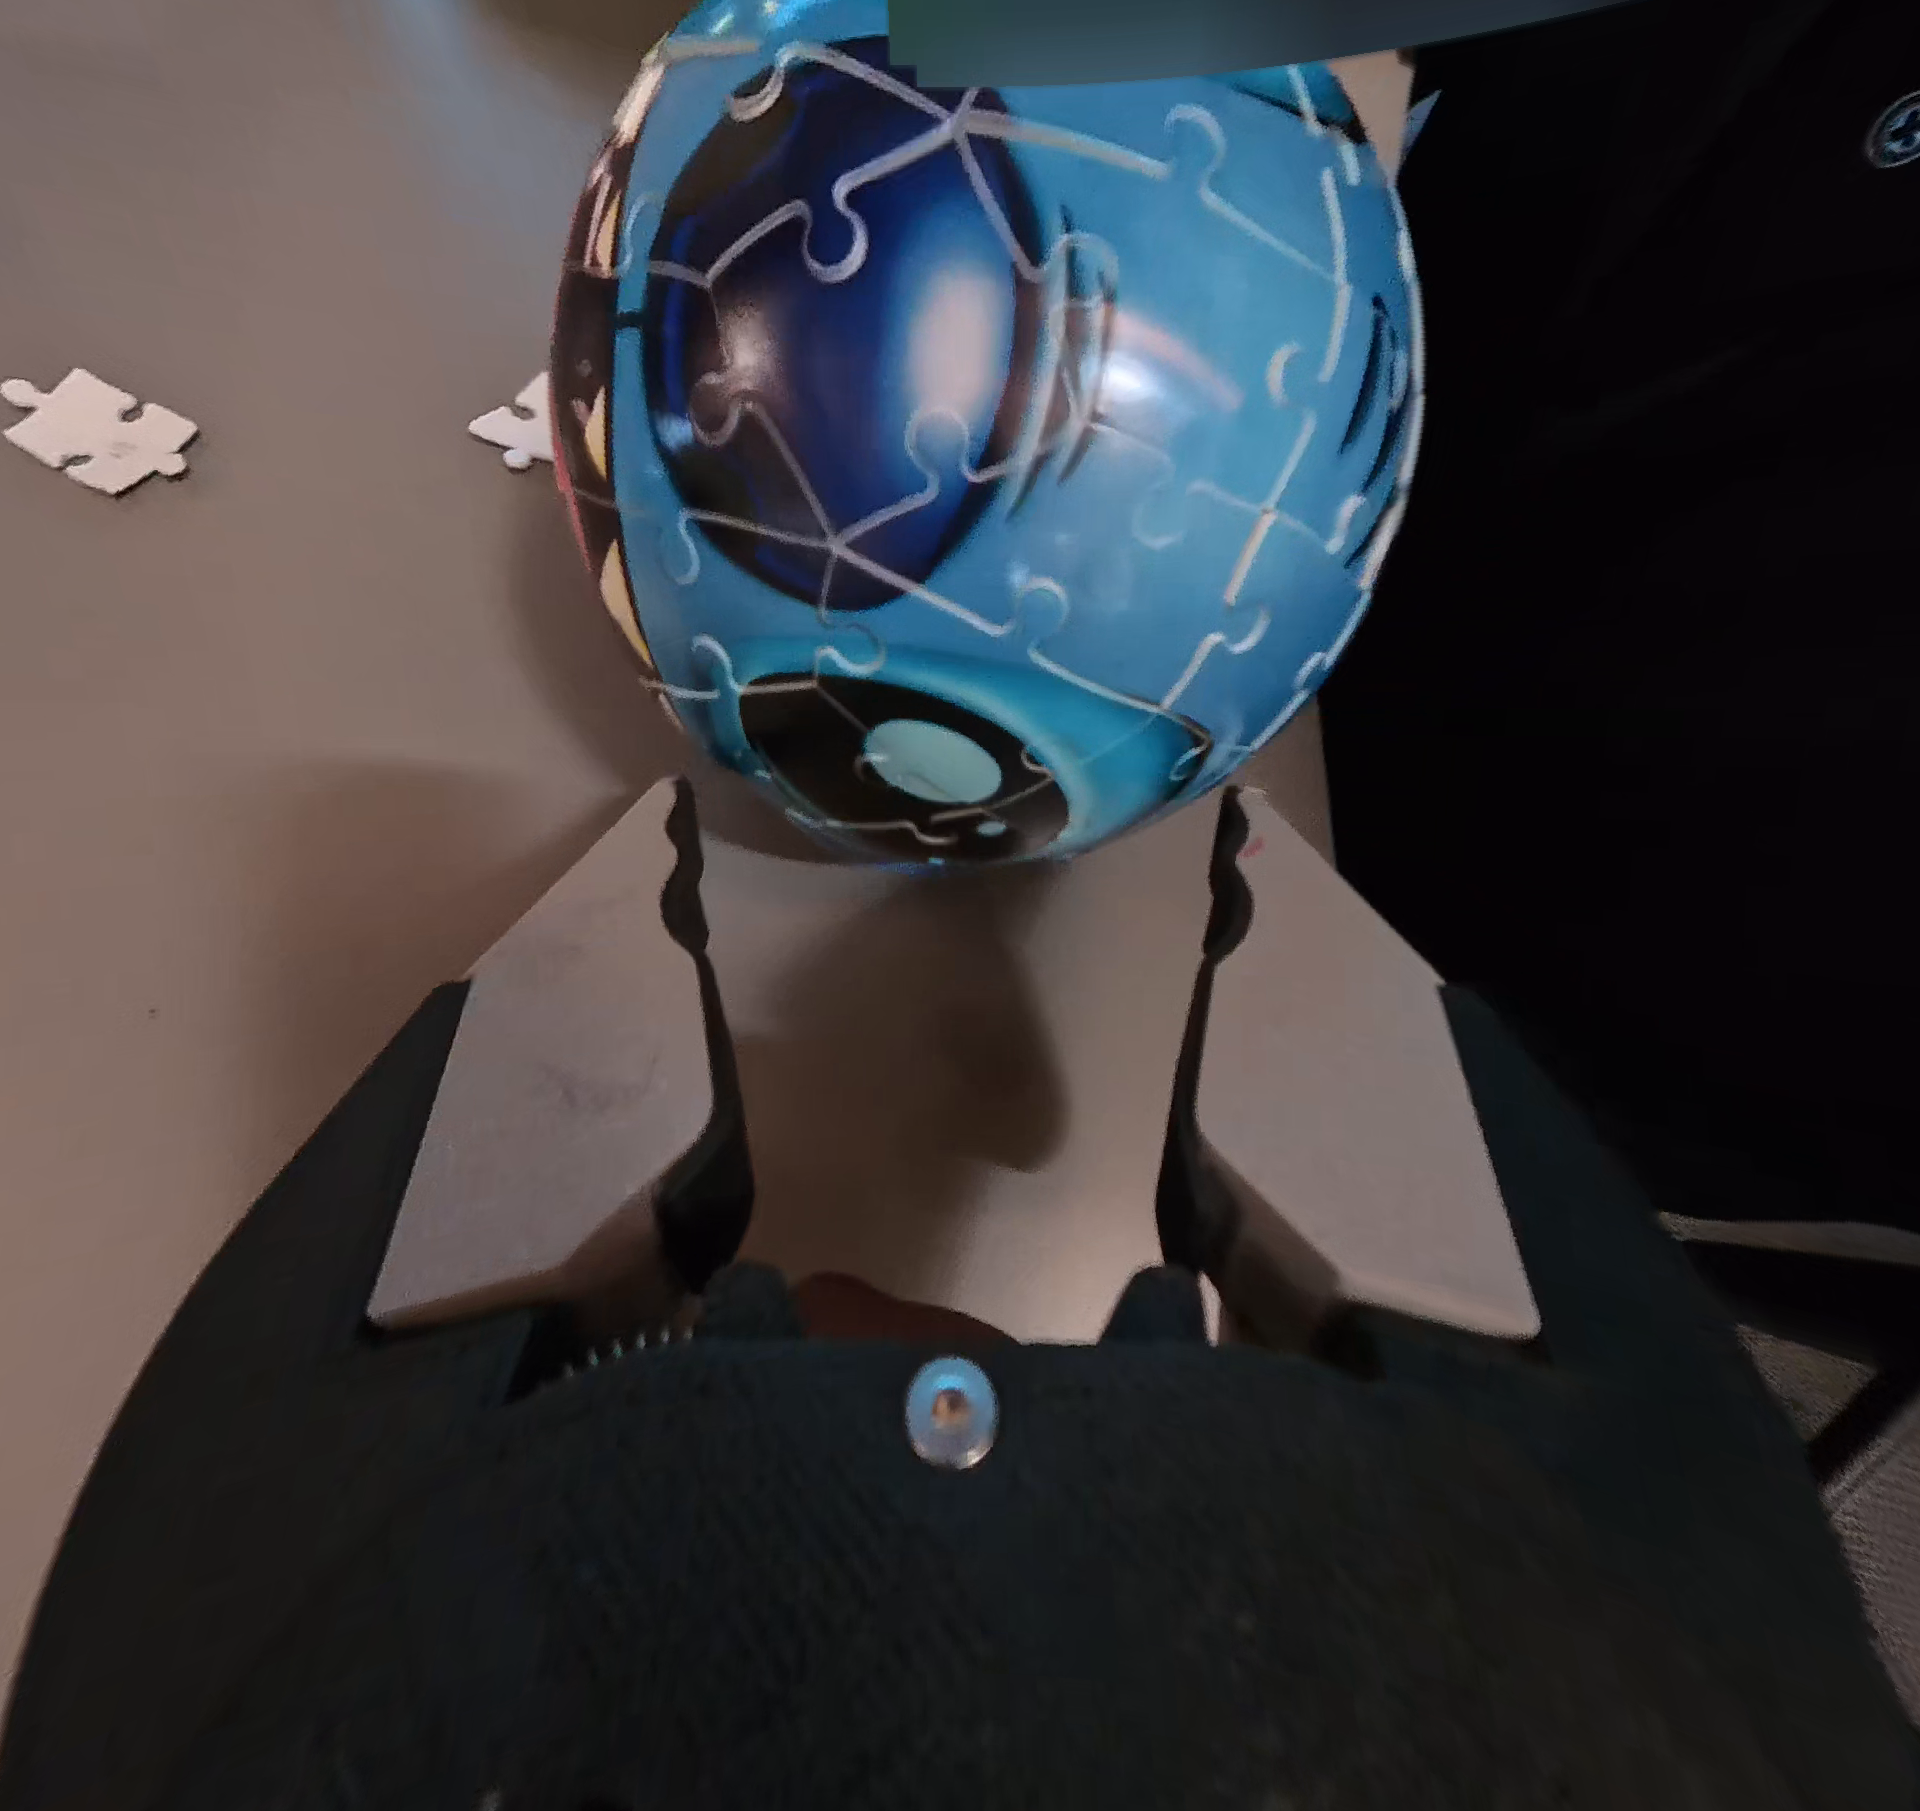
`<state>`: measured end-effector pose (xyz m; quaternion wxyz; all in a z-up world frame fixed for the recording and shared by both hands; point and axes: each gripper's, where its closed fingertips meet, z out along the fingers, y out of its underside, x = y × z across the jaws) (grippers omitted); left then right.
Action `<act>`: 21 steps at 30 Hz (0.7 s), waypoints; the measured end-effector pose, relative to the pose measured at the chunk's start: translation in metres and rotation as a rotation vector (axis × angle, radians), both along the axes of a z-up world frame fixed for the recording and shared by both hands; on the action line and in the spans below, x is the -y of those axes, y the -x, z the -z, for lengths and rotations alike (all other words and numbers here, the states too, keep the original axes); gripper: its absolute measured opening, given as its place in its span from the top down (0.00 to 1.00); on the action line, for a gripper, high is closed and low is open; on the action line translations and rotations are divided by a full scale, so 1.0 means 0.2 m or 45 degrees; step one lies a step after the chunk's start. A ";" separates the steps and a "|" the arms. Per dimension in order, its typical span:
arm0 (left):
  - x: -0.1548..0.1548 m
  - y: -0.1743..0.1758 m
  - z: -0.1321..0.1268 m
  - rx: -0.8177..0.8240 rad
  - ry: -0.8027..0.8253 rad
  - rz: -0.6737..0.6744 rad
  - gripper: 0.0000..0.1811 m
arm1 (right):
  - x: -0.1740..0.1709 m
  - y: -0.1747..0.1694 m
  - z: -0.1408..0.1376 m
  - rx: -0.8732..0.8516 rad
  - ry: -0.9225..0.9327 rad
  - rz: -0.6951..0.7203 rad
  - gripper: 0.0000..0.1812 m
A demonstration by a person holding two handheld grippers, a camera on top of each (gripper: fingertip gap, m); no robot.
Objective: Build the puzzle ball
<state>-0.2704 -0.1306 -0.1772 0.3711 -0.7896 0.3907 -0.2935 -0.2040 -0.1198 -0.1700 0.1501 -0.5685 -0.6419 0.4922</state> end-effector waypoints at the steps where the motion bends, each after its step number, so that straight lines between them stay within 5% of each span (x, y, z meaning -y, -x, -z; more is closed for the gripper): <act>1: 0.00 0.01 0.00 -0.003 -0.006 -0.014 0.46 | -0.02 -0.02 0.00 -0.008 -0.017 0.002 0.50; 10: 0.08 0.11 -0.22 0.080 -0.258 -0.444 0.43 | -0.70 -0.06 0.03 -0.003 -0.309 0.205 0.63; 16: 0.10 0.12 -0.08 -0.051 -0.192 -0.542 0.42 | -0.74 0.12 0.17 0.101 -0.341 -0.024 0.69; 21: 0.11 0.11 0.06 -0.089 -0.071 -0.542 0.44 | -0.73 0.13 0.13 0.077 -0.195 -0.074 0.67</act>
